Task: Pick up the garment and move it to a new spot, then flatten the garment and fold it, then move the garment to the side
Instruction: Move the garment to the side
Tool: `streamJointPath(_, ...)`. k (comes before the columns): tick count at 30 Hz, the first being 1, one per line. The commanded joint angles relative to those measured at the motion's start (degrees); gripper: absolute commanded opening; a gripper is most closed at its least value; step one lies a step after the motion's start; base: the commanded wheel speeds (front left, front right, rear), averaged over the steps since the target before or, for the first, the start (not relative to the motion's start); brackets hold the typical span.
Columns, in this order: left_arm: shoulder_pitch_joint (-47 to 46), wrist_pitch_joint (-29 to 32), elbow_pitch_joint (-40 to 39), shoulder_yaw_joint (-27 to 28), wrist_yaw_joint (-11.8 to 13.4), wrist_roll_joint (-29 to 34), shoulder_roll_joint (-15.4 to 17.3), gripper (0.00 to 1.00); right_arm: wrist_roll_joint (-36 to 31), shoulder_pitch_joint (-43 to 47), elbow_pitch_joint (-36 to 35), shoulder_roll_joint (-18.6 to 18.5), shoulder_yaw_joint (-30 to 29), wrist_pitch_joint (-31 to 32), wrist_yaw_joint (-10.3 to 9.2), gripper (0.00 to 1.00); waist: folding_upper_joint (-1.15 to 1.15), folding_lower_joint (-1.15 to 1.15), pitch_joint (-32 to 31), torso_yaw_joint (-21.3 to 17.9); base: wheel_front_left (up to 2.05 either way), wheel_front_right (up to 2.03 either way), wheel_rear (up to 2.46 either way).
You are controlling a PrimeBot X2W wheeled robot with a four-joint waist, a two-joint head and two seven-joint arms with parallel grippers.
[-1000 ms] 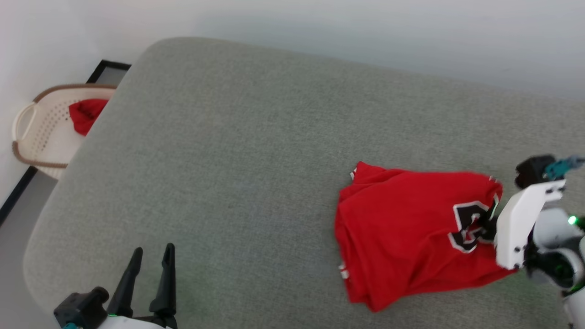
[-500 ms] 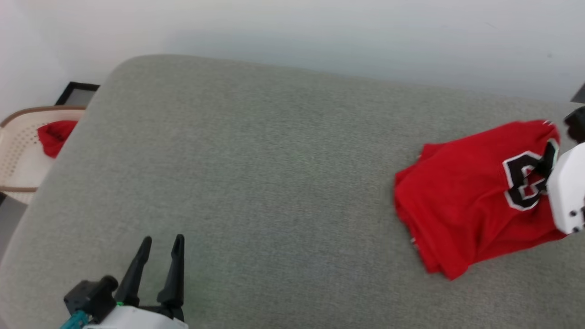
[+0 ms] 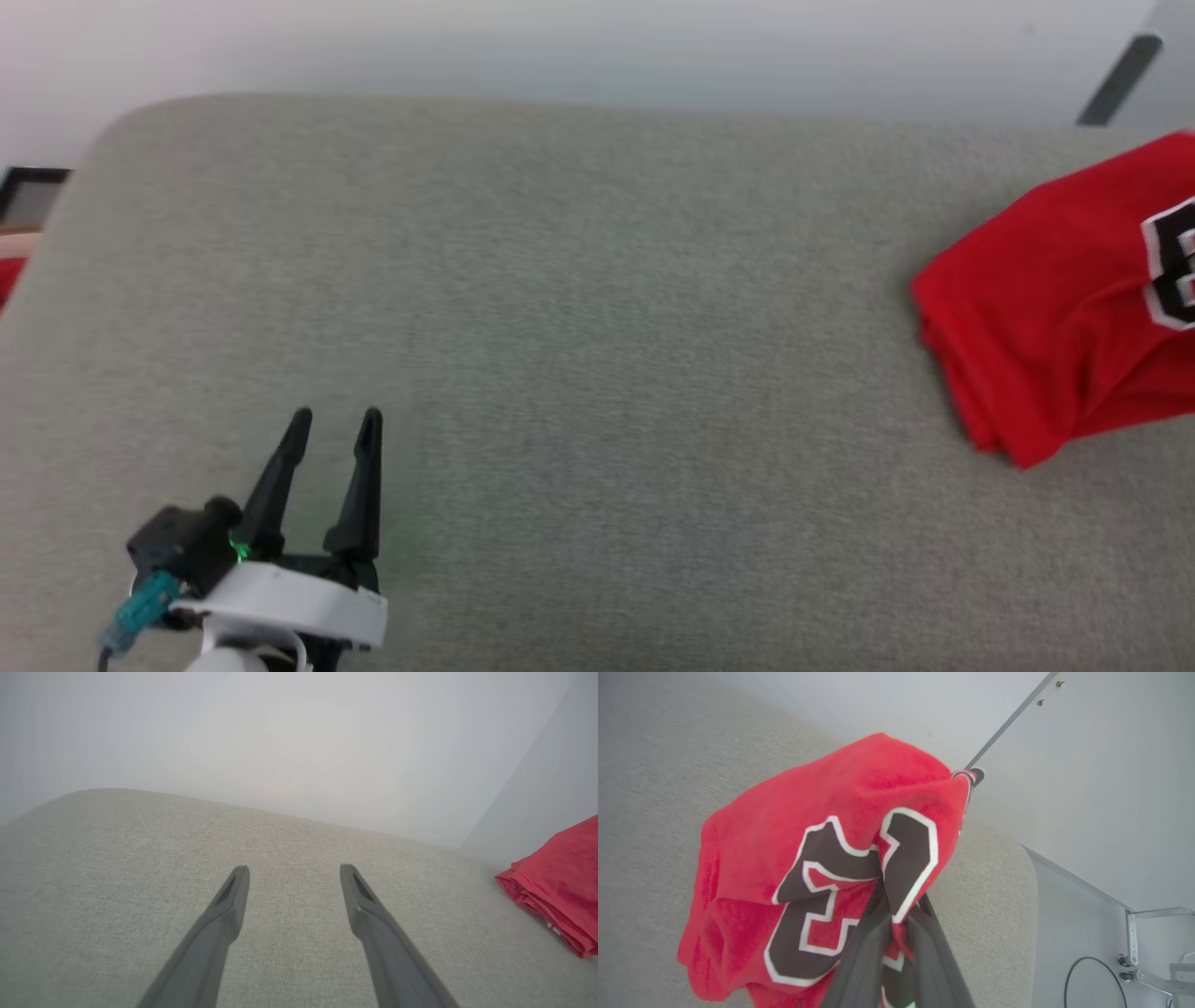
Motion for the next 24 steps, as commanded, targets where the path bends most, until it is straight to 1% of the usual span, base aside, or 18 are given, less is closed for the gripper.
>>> streamJointPath(1, -1.23, 0.08, -0.18, -0.13, -0.19, 0.17, 0.41, 1.0, -0.26, -1.38, 0.57, -0.95, 0.45, -1.05, -0.02, 0.0, 0.0, 0.0, 2.89, -2.89, 0.0, 0.0, 0.0)
streamJointPath(6, -3.85, 0.08, -0.2, -1.18, -0.22, 0.18, 1.22, 1.0, -0.84, -4.68, 3.77, -4.62, 2.13, -4.72, -0.03, 0.0, 0.0, 0.0, 5.8, -4.97, 0.0, 0.0, 0.0)
streamJointPath(11, -6.08, 0.08, -0.36, -2.4, -0.23, 0.15, 2.18, 1.0, -0.83, -7.35, 7.92, -6.59, 3.39, -8.13, -0.04, 0.0, 0.0, 0.0, 8.92, -6.72, 0.0, 0.0, 0.0)
streamJointPath(18, -8.94, 0.08, -0.36, -3.58, -0.24, -0.02, 3.19, 1.0, -2.17, -9.82, 14.8, -8.16, 4.77, -13.35, -0.04, 0.0, 0.0, 0.0, 12.39, -8.2, 0.0, 0.0, 0.0)
streamJointPath(24, -10.48, 0.07, -0.02, -4.51, -0.21, -0.45, 4.04, 1.0, -5.06, -11.4, 20.44, -8.75, 5.9, -17.72, -0.04, 0.0, 0.0, 0.0, 14.31, -8.55, 0.0, 0.0, 0.0)
